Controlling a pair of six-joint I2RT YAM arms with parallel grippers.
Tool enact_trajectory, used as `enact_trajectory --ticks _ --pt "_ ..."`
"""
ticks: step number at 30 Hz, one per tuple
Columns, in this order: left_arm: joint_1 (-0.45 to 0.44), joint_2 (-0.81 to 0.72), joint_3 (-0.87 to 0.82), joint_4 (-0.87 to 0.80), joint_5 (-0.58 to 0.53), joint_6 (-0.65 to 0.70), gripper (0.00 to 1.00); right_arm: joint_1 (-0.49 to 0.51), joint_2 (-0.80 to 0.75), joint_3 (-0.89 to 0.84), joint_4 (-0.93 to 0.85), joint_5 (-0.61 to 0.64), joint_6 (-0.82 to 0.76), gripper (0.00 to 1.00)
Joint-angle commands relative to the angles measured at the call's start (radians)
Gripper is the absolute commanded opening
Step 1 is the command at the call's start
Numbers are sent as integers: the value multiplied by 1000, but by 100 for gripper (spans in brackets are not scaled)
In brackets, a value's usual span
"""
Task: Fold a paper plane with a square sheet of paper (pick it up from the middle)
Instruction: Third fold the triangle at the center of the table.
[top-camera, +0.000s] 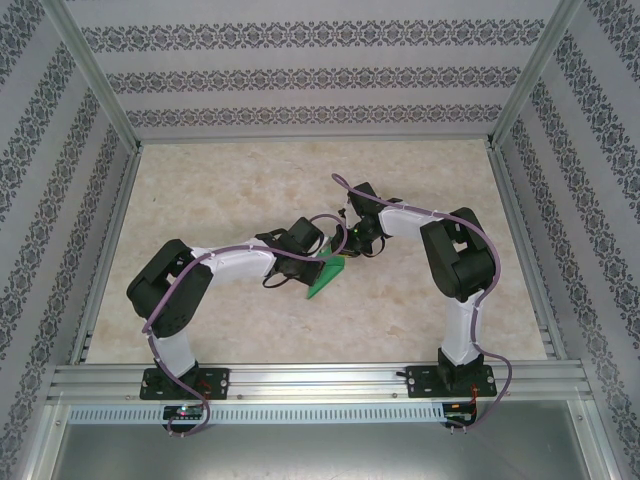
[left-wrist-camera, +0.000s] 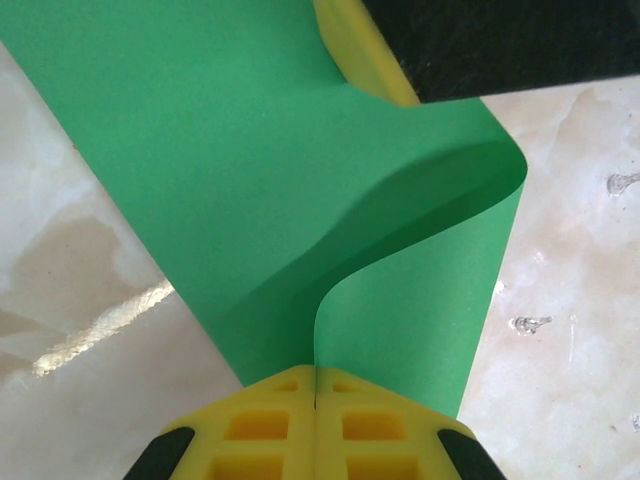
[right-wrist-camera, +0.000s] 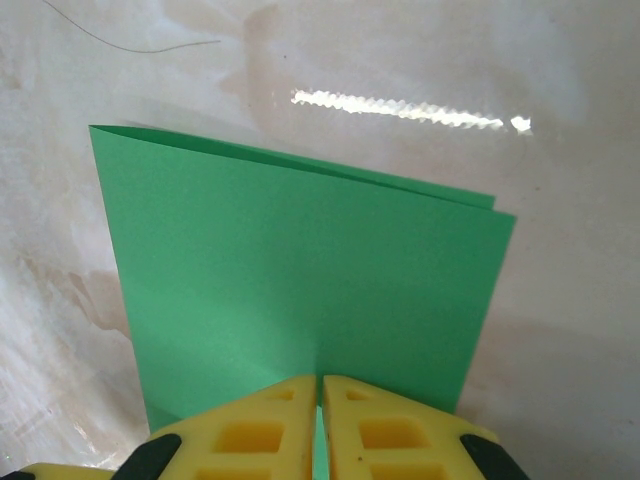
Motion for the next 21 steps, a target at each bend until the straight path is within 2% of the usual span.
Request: enact_trajectory --ticks 1,21 --pt "12 11 9 21 -5 6 0 11 23 6 -16 34 -2 12" --pt "12 -1 -26 36 -13 -47 0 10 29 2 -7 33 6 12"
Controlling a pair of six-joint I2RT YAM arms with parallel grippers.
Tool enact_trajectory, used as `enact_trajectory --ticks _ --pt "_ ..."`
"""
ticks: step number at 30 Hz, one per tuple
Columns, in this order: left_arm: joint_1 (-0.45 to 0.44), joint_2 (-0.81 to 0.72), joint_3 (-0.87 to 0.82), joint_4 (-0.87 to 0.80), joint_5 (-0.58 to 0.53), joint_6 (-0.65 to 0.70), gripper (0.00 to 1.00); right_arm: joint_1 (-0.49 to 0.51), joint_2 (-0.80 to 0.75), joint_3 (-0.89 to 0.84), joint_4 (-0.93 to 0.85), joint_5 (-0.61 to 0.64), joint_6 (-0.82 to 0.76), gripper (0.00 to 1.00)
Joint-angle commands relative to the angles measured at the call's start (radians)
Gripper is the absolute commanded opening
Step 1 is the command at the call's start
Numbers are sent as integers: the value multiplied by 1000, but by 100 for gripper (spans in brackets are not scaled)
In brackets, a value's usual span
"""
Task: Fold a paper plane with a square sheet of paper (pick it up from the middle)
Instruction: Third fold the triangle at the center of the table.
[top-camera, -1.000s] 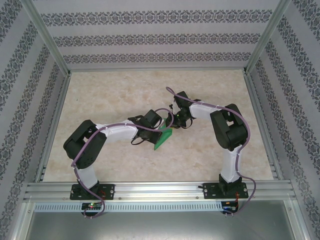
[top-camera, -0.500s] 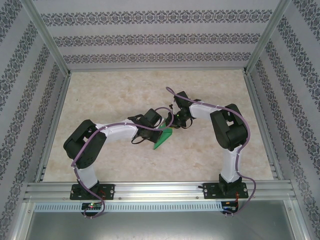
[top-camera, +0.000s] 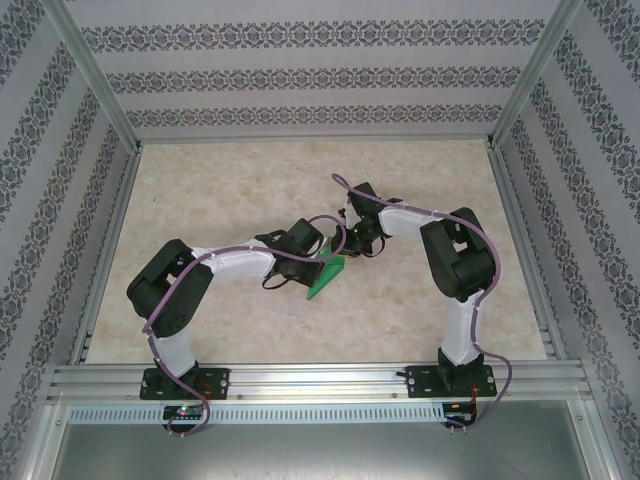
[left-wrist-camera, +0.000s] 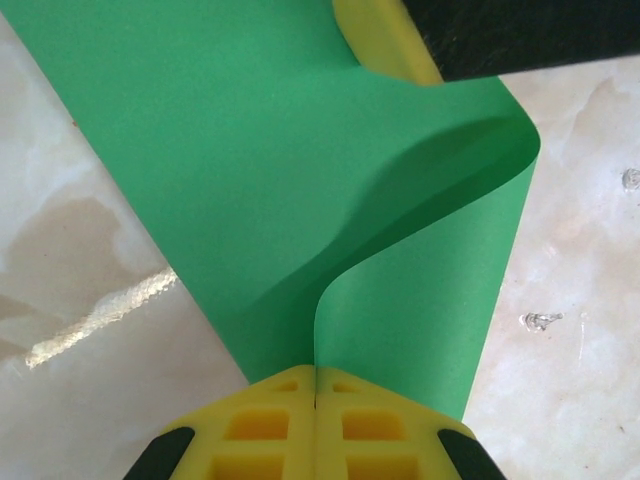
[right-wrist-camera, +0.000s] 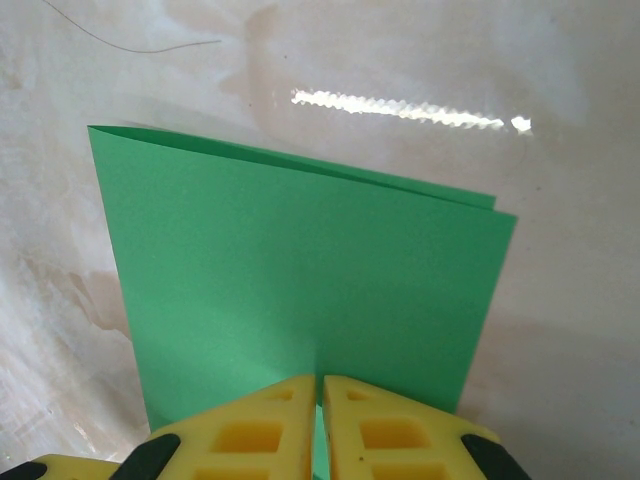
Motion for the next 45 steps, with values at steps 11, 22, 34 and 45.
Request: enact_trajectory --ticks 11,22,34,45 --pt "13 22 -8 33 -29 -2 0 10 26 -12 9 22 10 12" --pt "12 40 3 30 -12 20 0 8 28 -12 14 22 15 12" --pt "12 36 -7 30 2 31 0 -80 -184 -127 232 -95 162 22" --pt "12 51 21 13 19 46 0 0 -325 -387 469 -96 343 6"
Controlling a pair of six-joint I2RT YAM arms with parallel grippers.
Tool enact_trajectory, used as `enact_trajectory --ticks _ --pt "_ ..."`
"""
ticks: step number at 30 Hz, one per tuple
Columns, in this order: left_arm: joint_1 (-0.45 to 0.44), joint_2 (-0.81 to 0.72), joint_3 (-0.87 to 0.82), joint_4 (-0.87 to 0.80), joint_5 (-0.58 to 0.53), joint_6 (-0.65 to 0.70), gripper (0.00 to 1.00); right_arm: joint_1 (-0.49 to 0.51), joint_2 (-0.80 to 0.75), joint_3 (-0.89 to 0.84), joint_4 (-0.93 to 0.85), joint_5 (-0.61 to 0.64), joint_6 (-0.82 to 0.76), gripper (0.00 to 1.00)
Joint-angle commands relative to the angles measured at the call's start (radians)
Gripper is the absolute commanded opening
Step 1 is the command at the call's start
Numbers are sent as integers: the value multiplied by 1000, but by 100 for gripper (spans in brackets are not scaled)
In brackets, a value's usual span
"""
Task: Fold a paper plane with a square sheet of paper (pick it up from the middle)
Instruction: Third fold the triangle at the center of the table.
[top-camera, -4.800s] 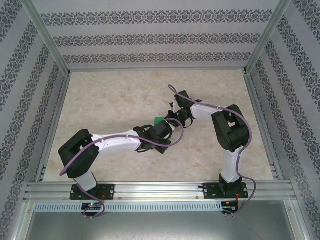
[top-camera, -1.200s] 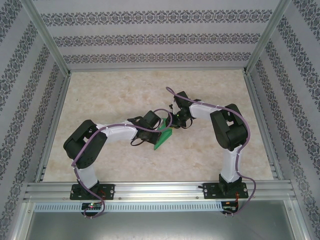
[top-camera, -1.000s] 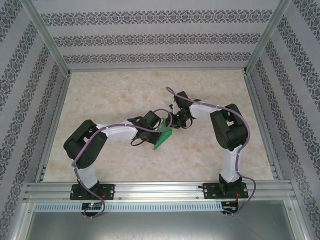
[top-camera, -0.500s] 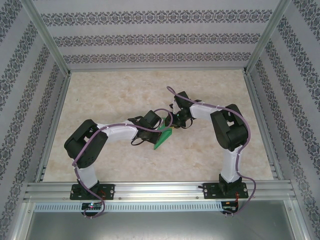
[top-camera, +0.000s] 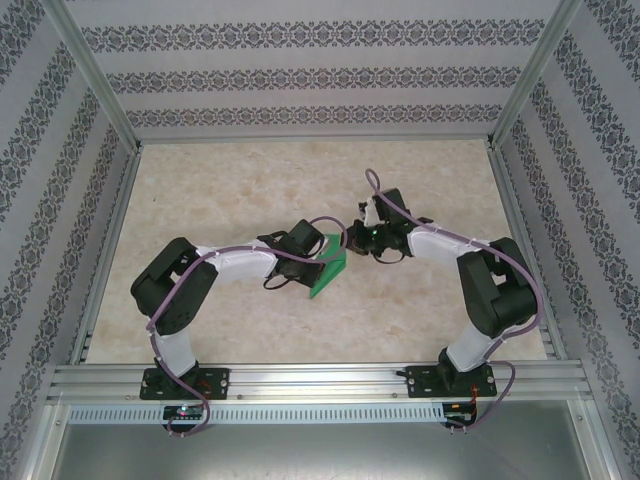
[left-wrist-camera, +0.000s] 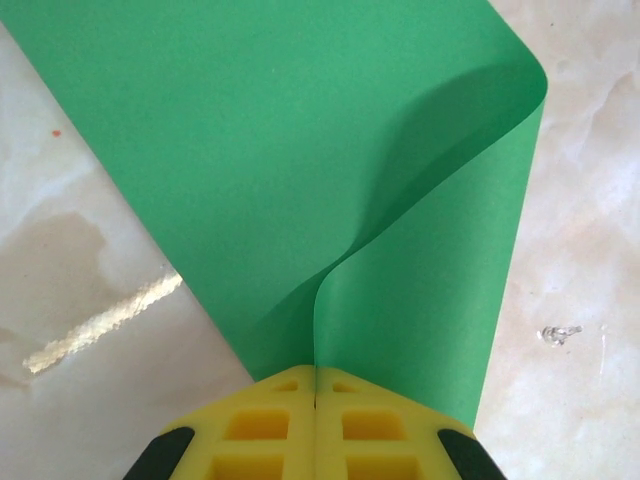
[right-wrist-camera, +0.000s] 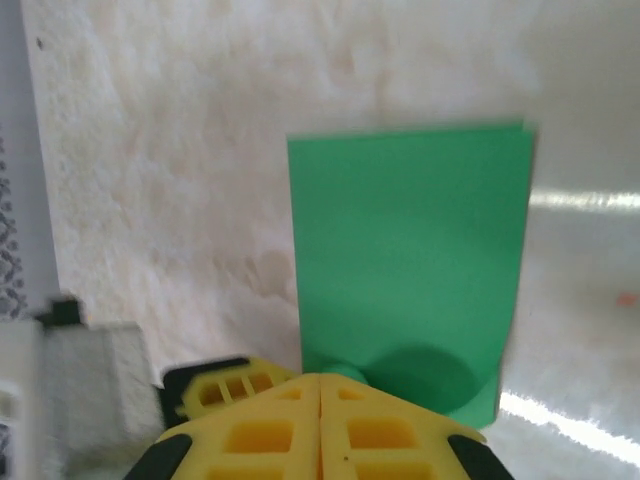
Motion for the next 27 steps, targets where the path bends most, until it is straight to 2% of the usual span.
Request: enact_trajectory --ticks 1,8,27 --pt "12 24 20 -14 14 23 0 46 -4 -66 145 -8 109 6" --pt "12 33 26 -22 18 25 0 84 53 -99 264 -17 177 5" --pt "12 34 26 -36 7 23 0 58 155 -129 233 31 131 6"
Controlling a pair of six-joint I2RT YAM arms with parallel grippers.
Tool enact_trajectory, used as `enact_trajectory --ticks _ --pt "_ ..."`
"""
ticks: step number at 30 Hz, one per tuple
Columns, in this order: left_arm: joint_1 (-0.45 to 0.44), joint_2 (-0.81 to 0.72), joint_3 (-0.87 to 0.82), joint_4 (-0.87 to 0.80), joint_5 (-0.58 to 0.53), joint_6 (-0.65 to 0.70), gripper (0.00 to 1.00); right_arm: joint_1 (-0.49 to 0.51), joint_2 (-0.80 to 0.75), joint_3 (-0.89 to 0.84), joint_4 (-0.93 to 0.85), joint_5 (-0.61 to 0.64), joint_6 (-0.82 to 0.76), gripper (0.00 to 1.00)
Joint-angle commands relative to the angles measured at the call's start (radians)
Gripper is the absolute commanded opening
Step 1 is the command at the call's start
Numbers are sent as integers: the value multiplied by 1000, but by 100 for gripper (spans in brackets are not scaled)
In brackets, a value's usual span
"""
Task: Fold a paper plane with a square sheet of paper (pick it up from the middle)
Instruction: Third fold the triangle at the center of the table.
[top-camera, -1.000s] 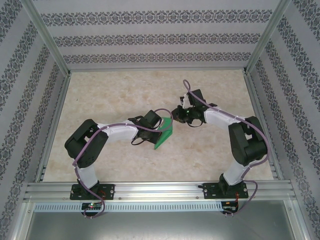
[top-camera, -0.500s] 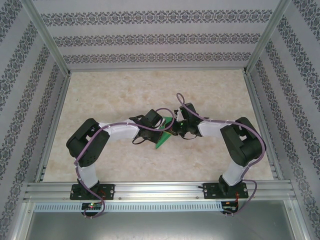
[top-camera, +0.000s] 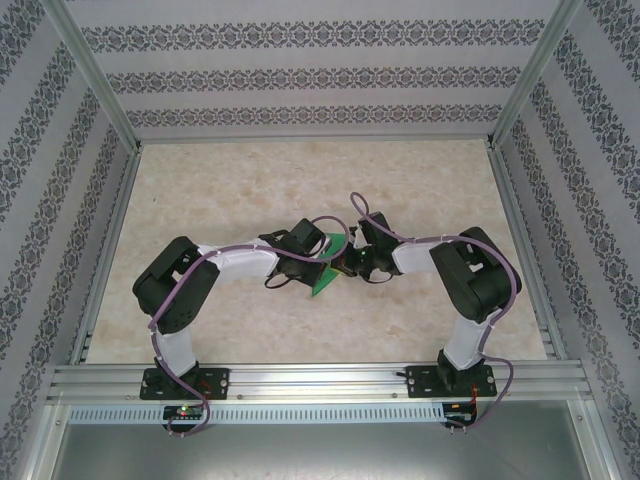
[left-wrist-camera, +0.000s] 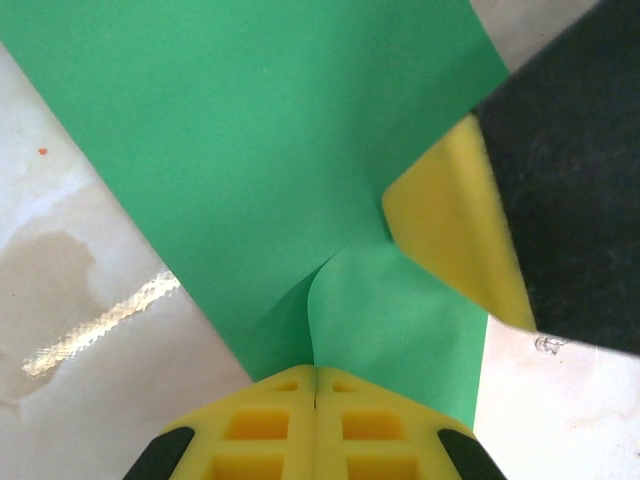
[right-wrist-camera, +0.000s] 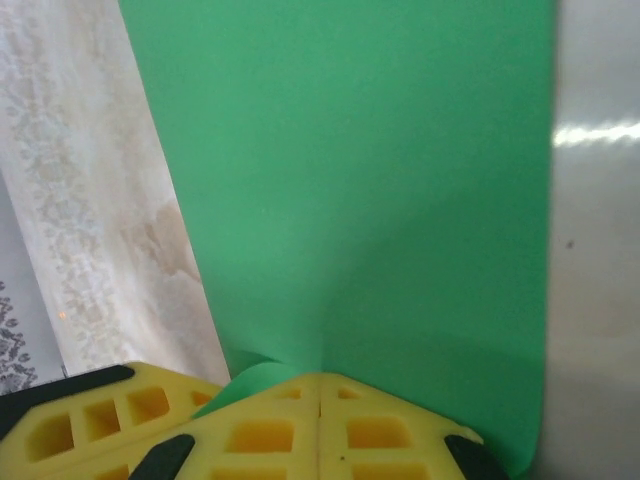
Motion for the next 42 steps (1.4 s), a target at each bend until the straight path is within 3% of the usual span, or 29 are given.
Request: enact_trajectory --ticks 1,11,19,25,34,42 --pt "12 23 14 -37 0 17 0 -11 7 -18 -17 40 -29 6" --pt "12 23 17 -42 2 15 0 -23 -126 0 -80 42 -44 9" --pt "12 19 17 -48 -1 16 0 -45 -54 19 -105 58 -68 8" --pt "12 17 18 -53 -3 20 0 -46 -7 9 -172 159 -90 7" --pt "12 16 23 -56 1 5 0 -58 -114 54 -218 118 -111 8" --pt "12 23 32 -62 -1 -1 0 -55 -39 66 -197 121 -84 8"
